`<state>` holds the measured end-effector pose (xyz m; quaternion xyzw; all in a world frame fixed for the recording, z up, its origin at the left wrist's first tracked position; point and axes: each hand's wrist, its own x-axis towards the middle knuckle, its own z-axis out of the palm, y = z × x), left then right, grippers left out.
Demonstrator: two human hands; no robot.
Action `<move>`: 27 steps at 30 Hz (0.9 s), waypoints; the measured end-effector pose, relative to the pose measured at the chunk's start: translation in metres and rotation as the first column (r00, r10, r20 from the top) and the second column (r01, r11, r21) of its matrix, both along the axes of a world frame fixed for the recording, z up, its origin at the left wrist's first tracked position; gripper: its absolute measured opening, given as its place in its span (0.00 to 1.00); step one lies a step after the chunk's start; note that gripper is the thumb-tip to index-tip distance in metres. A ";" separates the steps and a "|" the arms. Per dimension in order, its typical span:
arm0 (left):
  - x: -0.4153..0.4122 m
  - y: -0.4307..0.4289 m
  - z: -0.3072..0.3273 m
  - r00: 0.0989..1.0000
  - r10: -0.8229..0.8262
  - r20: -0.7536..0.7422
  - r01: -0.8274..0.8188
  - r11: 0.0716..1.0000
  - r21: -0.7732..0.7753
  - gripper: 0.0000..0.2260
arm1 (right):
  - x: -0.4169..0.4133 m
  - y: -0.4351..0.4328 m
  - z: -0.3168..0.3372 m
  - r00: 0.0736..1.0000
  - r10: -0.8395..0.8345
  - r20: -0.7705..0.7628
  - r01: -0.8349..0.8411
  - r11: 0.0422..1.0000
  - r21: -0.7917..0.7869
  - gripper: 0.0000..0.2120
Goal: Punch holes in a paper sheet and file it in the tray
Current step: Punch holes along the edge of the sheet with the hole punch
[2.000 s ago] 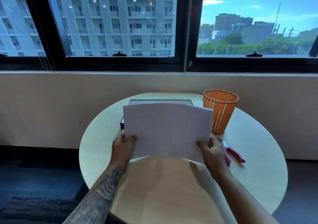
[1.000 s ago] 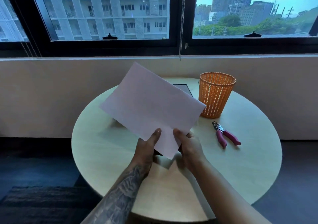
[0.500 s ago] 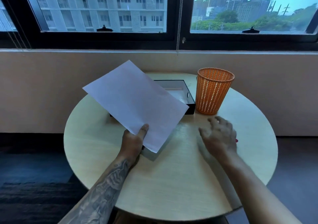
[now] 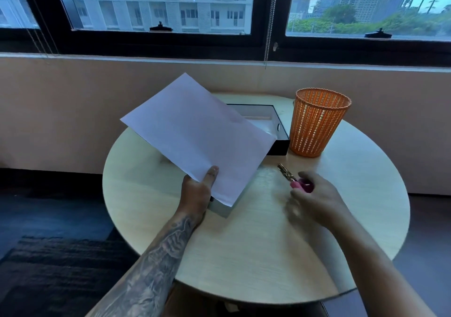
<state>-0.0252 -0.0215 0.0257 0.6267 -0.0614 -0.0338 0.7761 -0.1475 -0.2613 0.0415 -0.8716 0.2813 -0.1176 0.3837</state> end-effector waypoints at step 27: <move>0.007 0.003 -0.003 0.996 0.013 -0.089 -0.019 0.998 -0.066 0.04 | 0.003 0.040 0.011 0.873 0.453 0.181 -0.363 0.355 0.861 0.30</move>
